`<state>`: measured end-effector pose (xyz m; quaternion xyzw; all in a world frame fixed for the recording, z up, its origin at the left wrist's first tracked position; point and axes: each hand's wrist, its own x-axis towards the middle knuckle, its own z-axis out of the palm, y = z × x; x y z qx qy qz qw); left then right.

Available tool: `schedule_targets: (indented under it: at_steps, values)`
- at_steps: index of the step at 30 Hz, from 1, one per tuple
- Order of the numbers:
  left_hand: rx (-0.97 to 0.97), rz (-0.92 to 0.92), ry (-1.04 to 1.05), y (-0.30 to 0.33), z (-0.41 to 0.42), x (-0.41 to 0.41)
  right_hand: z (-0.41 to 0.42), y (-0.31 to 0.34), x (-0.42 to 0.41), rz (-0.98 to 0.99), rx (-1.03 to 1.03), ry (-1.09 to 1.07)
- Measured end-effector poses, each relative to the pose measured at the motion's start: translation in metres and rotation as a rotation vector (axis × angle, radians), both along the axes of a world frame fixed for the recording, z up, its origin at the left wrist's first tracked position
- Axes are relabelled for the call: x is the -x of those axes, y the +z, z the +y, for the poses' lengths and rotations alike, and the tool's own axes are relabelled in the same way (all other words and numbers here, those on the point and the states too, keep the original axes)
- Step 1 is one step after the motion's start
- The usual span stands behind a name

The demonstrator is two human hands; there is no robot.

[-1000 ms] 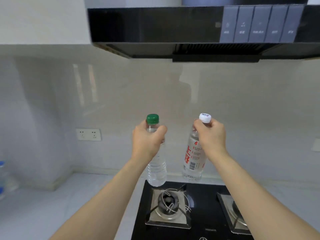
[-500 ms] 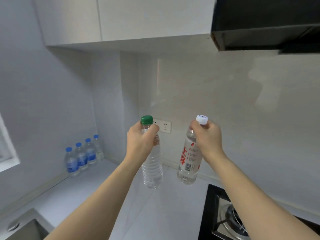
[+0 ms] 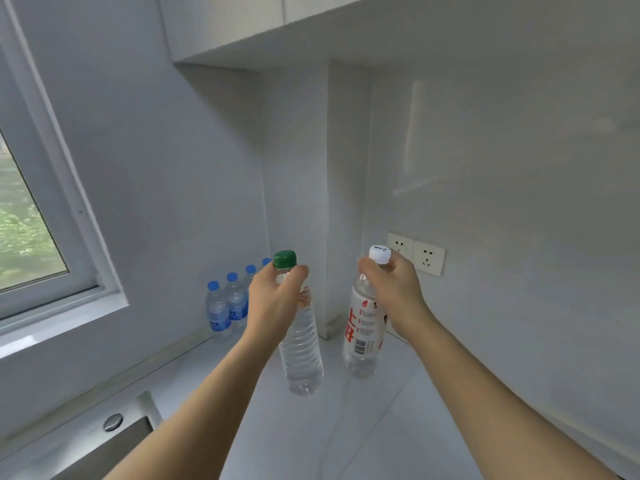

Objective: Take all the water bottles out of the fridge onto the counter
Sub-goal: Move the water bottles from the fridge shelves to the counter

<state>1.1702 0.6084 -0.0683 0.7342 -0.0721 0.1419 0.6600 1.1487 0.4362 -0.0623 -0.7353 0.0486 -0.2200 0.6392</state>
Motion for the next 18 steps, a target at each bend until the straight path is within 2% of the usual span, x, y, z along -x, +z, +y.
schedule_targets:
  at_steps: [7, 18]
  values:
    - [-0.011, 0.057, 0.079, -0.024, 0.027, -0.074, 0.015, -0.018, -0.091, 0.084, 0.003, 0.202]
    - [-0.043, 0.25, 0.134, -0.064, 0.102, -0.143, 0.09, -0.055, -0.175, 0.24, -0.055, 0.402]
